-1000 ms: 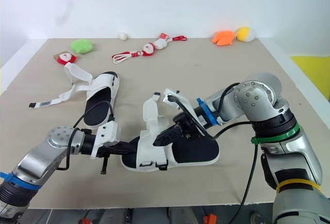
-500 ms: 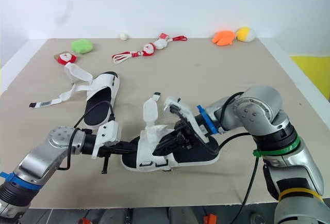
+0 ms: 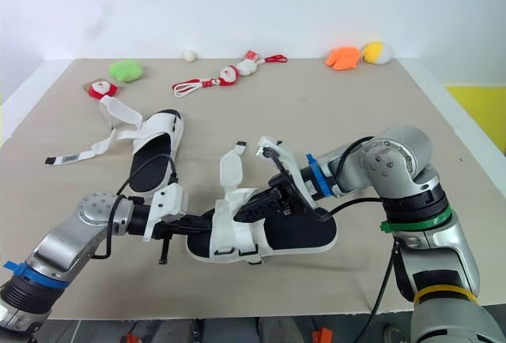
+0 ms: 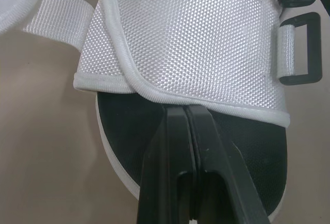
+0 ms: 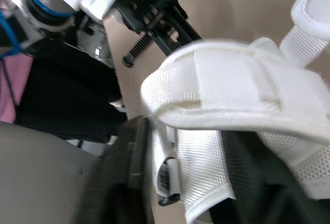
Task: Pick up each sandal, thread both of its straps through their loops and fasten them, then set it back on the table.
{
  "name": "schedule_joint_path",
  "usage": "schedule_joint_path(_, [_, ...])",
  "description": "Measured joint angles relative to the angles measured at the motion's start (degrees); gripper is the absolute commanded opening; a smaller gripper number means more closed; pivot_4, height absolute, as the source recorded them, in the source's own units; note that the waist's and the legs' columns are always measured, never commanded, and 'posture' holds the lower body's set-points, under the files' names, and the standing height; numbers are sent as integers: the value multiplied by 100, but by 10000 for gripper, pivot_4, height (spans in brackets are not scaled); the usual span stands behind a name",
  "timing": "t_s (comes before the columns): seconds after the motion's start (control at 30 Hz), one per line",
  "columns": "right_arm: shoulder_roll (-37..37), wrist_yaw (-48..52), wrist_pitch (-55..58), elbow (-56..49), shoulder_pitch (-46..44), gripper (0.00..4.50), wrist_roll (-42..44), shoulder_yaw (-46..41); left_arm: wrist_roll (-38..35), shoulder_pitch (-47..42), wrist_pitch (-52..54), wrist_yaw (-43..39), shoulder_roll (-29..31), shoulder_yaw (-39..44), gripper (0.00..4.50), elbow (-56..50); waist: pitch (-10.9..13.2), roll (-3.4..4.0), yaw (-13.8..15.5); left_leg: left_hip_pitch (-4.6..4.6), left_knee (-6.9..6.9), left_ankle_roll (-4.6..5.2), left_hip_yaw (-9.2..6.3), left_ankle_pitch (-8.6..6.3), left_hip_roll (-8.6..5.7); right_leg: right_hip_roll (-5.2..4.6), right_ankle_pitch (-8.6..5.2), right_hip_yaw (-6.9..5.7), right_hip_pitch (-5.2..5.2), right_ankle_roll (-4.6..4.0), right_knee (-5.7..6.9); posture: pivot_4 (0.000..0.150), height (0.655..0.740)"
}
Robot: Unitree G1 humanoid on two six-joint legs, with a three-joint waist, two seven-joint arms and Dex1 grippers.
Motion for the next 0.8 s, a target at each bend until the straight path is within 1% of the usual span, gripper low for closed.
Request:
schedule_joint_path(0.03, [-10,1,3,-76,37,4050,-10,3,0,-2,0,1,-1,-3,0,0,0,0,0,0,0,0,0,0,0,0,0,0,0,0,0,1500,7400])
schedule_joint_path(0.07, [-30,4,4,-168,78,845,-28,9,1,-2,0,4,-2,-6,0,0,0,0,0,0,0,0,0,0,0,0,0,0,0,0,0,1500,7400])
schedule_joint_path(0.27, [11,151,-98,-319,216,845,-62,-143,3,-3,0,21,-8,-25,0,6,0,0,0,1,0,0,0,0,0,0,0,0,0,0,0,1500,7400])
schedule_joint_path(0.3, [30,214,-111,-315,212,6653,-33,-281,3,-7,-1,24,-12,-29,0,9,0,0,2,0,0,0,0,0,0,0,0,0,0,0,0,1500,7400])
schedule_joint_path(0.33, [17,252,-113,-312,192,9731,-15,-348,3,-7,-2,25,-13,-32,0,11,0,0,2,1,0,0,0,0,0,0,0,0,1,0,0,1500,7400])
schedule_joint_path(0.37, [-6,281,-112,-310,190,15350,-11,-376,3,-10,-4,25,-14,-35,0,12,0,0,2,1,0,0,0,0,0,0,0,0,1,0,-1,1500,7400])
schedule_joint_path(0.4, [-29,318,-111,-307,193,18047,-12,-394,3,-11,-9,25,-15,-36,0,14,0,0,2,0,0,0,0,0,0,0,0,0,0,0,-1,1500,7400])
schedule_joint_path(0.43, [-75,357,-137,-309,228,23686,-16,-454,3,-19,-20,25,-17,-39,0,20,0,0,8,0,0,0,0,0,0,0,0,0,1,0,-1,1500,7400])
schedule_joint_path(0.47, [-130,365,-158,-310,256,27778,-20,-489,3,-25,-25,27,-20,-41,0,23,0,0,14,0,0,0,0,0,0,0,0,0,1,0,-2,1500,7400])
schedule_joint_path(0.53, [-481,576,-528,-448,538,37815,-211,-528,4,-53,-38,32,-32,-58,0,34,0,0,47,-1,-1,0,1,0,0,-1,-1,0,0,1,-7,1500,7400])
schedule_joint_path(0.57, [-533,611,-608,-490,591,37815,-248,-529,4,-57,-39,32,-33,-63,0,34,0,0,53,-2,-1,-1,1,0,0,-1,-1,0,0,1,-8,1500,7400])
schedule_joint_path(0.6, [-785,832,-969,-665,817,44615,-395,-534,4,-60,-43,29,-33,-75,0,34,1,0,60,-2,-2,-2,2,-1,0,-1,-2,0,-1,2,-9,1500,7400])
schedule_joint_path(0.67, [-883,961,-1179,-724,890,44615,-483,-553,5,-66,-43,26,-33,-81,0,47,1,1,60,1,-4,-2,4,-1,1,0,-2,0,-1,2,-9,1500,7400])
schedule_joint_path(0.73, [-1007,1219,-1915,-913,1201,44615,-815,-659,7,-87,-52,40,-53,-96,0,71,2,-2,91,1,-3,-2,0,-1,1,0,-2,-4,0,2,-9,1500,7400])
schedule_joint_path(0.8, [-1101,1646,-3063,-1179,1688,44615,-1279,-859,7,-103,-64,29,-60,-110,0,74,2,-1,100,1,-4,-4,4,-3,1,-1,-3,-2,-1,2,-11,1500,7400])
